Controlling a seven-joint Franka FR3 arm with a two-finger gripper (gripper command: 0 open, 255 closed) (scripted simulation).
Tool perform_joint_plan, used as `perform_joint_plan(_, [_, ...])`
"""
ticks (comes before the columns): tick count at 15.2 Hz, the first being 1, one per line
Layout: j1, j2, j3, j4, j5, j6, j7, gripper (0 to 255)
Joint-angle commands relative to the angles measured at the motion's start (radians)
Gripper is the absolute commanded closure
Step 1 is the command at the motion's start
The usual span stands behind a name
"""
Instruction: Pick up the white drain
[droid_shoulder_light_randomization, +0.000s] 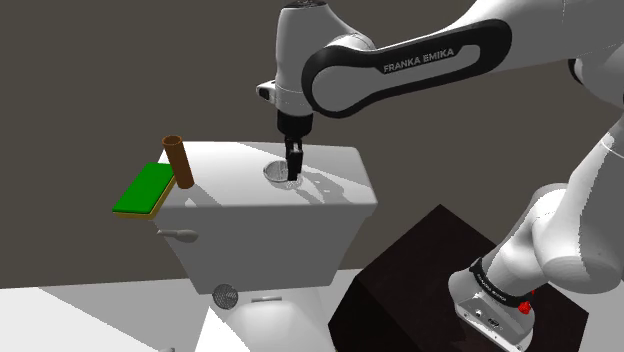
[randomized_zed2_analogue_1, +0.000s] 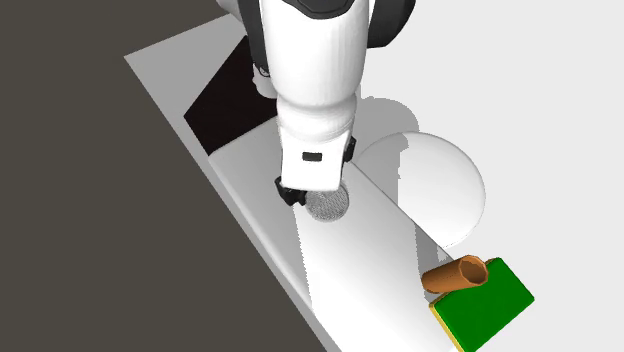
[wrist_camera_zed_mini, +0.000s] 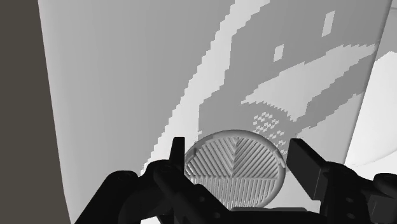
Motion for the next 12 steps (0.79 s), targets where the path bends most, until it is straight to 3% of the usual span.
perform_joint_plan(1, [0.000, -0.004, 0.000, 0.019, 0.001, -0.023, -0.001, 255])
perform_joint_plan(12, [-0.001, -0.029, 0.001, 0.136, 0.007, -0.165, -0.002, 255])
